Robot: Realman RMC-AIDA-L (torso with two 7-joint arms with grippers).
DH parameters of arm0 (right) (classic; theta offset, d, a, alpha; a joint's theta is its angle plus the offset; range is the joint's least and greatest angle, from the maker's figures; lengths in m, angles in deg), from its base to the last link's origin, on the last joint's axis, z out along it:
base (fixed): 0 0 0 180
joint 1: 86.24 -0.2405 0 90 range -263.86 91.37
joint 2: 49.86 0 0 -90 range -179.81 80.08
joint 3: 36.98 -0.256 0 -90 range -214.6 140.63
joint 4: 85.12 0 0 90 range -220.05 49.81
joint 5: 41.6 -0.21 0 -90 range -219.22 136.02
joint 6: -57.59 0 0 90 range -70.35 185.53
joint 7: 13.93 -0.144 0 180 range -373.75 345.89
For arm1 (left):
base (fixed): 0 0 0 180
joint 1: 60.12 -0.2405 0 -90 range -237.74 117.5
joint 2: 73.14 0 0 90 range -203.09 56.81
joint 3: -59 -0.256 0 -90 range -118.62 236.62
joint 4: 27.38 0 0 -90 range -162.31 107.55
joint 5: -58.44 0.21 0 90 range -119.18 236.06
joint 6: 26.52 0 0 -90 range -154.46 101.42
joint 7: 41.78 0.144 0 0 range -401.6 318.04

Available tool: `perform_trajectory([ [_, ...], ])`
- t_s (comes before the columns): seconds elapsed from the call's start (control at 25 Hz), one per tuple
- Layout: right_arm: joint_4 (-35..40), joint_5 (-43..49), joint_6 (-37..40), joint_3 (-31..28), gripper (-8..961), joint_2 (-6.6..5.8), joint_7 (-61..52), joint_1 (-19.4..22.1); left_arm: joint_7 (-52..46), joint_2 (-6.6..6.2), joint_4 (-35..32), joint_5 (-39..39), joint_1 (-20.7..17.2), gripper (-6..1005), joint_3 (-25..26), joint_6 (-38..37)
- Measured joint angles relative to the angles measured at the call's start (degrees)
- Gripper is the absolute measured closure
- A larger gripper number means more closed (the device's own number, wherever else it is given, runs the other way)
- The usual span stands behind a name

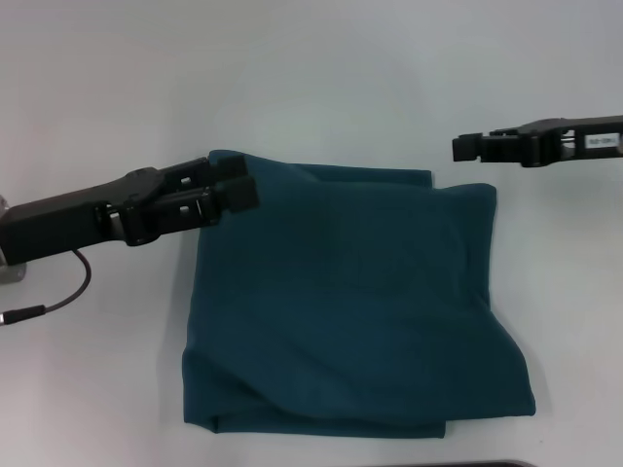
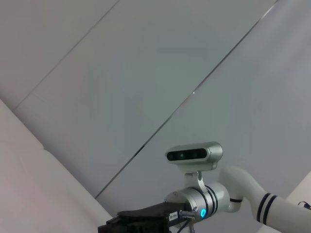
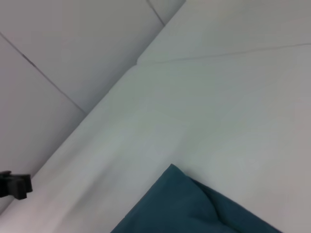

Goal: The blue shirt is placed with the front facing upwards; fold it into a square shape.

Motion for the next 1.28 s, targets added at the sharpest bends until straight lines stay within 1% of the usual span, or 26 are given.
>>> perform_trajectory([
  [0.12, -0.3, 0.1, 0.4, -1.0, 781, -0.50, -0.2, 0.4, 0.0, -0.06, 0.1, 0.0, 0.0, 126, 0.0, 0.0],
  [0.36, -0.4, 0.3, 0.5, -1.2, 534, -1.61, -2.2, 0.9, 0.6, -0.08, 0.1, 0.0, -0.1, 110, -0.2, 0.0],
  [0.56, -0.3, 0.6, 0.9, -0.8, 288, -2.66, -4.4, 1.0, 0.6, -0.08, 0.1, 0.0, -0.5, 109, -0.4, 0.1],
  [0.8, -0.4, 0.7, 1.9, -0.6, 287, -2.74, -4.1, 1.4, 0.6, -0.16, 0.1, 0.5, -1.2, 105, -0.6, -0.2],
  [1.28, -0.4, 0.8, 1.8, -0.7, 291, -1.93, -2.0, 2.4, 2.0, -0.18, 0.1, 0.5, -2.2, 103, -0.6, -0.2],
])
